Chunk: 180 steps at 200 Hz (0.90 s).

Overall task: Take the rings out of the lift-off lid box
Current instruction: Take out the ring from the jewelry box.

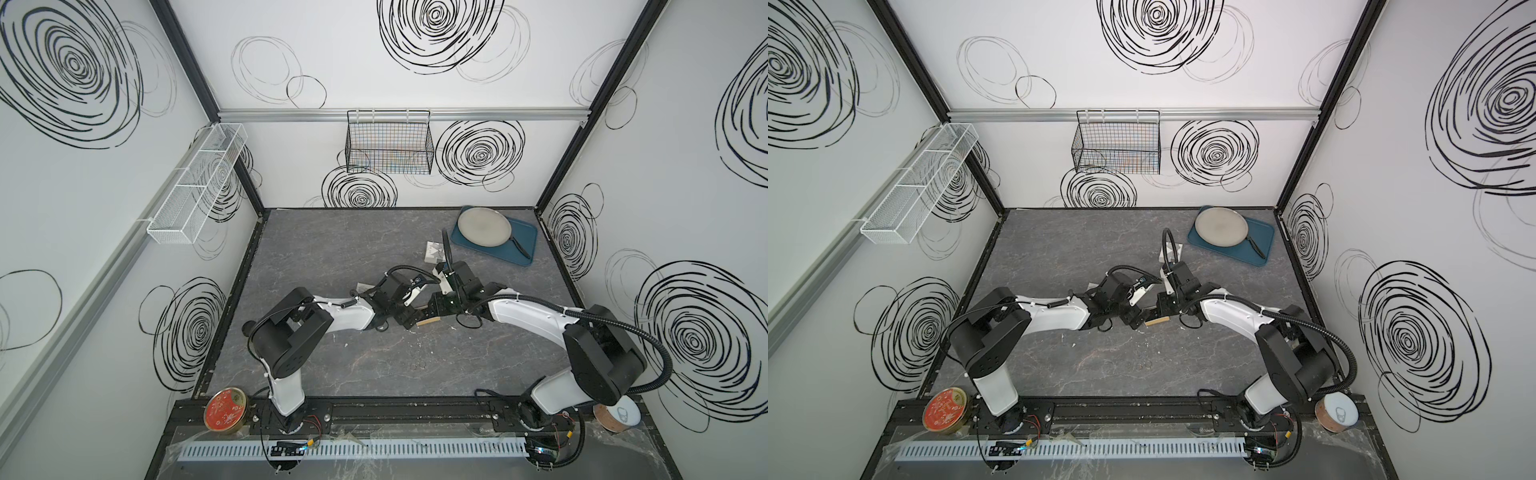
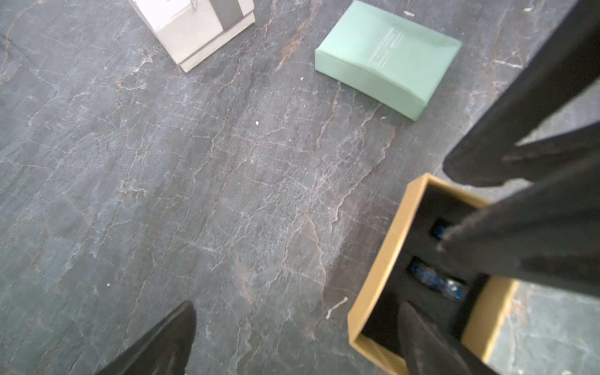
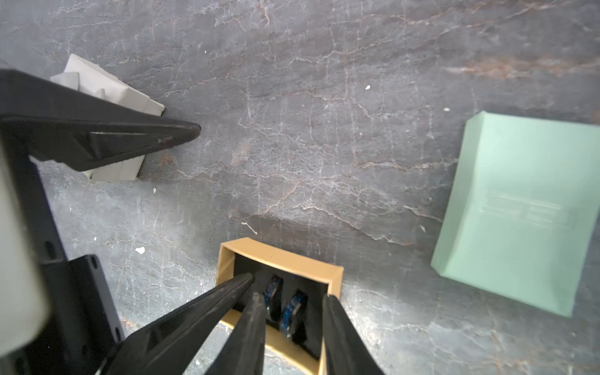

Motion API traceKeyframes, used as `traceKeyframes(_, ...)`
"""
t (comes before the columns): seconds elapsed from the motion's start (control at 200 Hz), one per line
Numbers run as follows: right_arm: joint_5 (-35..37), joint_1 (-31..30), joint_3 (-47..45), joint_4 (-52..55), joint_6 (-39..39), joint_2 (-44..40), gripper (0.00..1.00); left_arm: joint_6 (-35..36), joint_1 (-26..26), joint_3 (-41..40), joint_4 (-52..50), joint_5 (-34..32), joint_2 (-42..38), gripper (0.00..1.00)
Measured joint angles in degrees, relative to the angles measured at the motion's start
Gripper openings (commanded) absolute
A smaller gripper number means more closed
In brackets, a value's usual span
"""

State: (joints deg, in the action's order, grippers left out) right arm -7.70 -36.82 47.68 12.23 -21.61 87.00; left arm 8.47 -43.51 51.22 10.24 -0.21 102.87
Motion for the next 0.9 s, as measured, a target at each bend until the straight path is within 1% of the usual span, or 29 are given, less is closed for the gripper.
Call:
traceKeyframes(0.165, 0.02, -0.55, 0.0, 0.02, -0.02, 0.0, 0.34, 0.09, -0.39, 0.7, -1.18, -0.52, -0.24, 1.0)
traceKeyframes(0.435, -0.11, -1.33, -1.01, -0.2, -0.85, 0.0, 0.29, 0.11, -0.63, 1.09, -1.86, -1.11, -0.24, 1.0)
traceKeyframes(0.901, -0.15, -1.38, -1.31, -0.87, -1.73, 2.82, 0.27, 0.09, -0.63, 2.32, -3.93, -1.33, -0.09, 1.0)
